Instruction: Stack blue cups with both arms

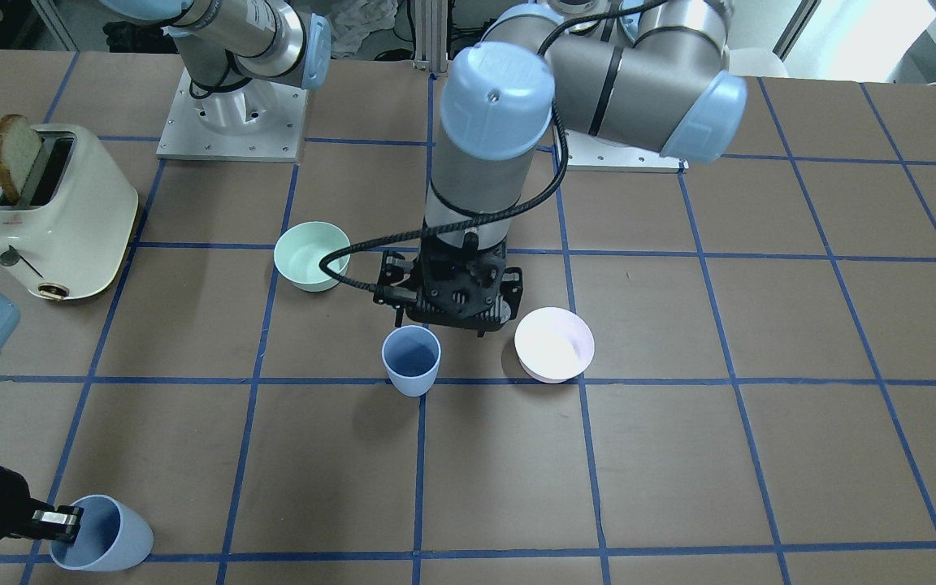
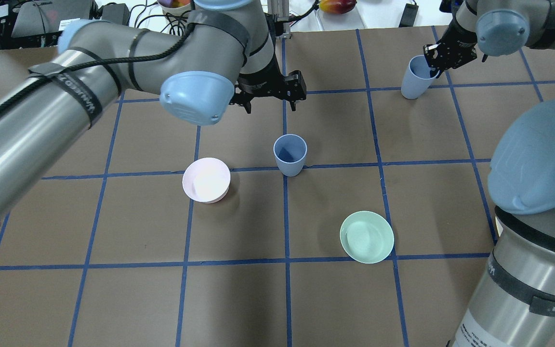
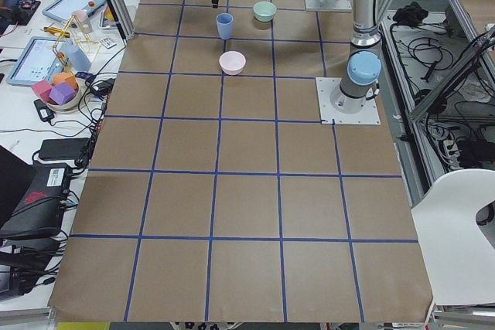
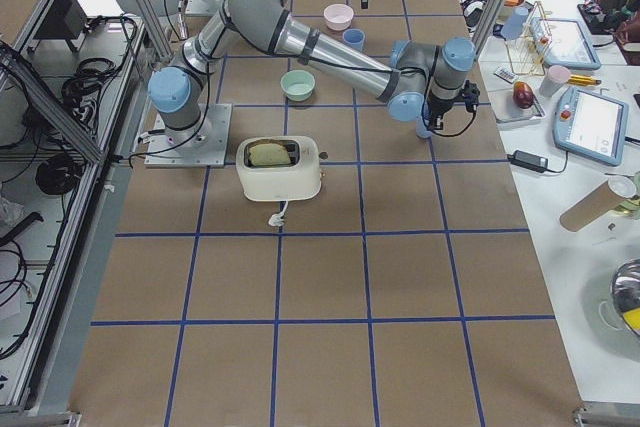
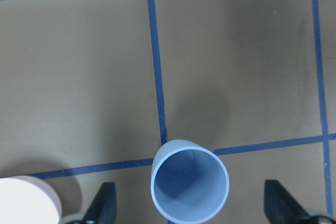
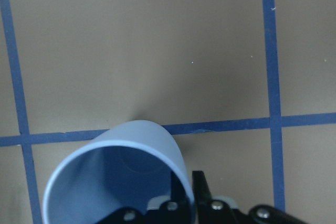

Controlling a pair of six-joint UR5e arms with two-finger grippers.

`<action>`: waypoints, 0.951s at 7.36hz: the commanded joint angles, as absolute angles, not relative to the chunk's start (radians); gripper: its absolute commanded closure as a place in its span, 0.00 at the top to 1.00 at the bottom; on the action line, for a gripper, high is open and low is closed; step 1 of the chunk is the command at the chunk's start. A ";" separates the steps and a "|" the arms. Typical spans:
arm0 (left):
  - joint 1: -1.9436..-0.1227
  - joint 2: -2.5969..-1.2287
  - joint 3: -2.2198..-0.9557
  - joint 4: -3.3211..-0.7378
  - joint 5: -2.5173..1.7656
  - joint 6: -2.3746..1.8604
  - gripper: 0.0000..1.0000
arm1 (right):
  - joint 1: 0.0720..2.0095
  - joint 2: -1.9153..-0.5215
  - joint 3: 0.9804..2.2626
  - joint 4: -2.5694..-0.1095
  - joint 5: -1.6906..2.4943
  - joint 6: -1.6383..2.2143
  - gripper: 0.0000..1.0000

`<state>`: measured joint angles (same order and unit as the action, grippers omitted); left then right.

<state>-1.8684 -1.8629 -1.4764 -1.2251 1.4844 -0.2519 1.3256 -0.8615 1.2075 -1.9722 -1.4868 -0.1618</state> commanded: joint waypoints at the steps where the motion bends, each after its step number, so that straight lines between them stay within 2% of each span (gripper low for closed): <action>1: -1.762 -1.713 -1.477 -1.403 1.488 -0.203 1.00 | 1.327 -0.893 1.200 -1.956 -1.496 -0.164 0.00; 3: -1.668 -1.619 -1.502 -1.579 1.575 -0.198 1.00 | 1.353 -0.937 1.201 -1.922 -1.497 -0.160 0.00; 5: -1.615 -1.568 -1.538 -1.592 1.578 0.034 1.00 | 1.466 -1.041 1.227 -1.820 -1.497 -0.123 0.00; 7: -1.565 -1.546 -1.549 -1.572 1.566 0.044 1.00 | 1.549 -1.144 1.293 -1.761 -1.494 0.015 0.00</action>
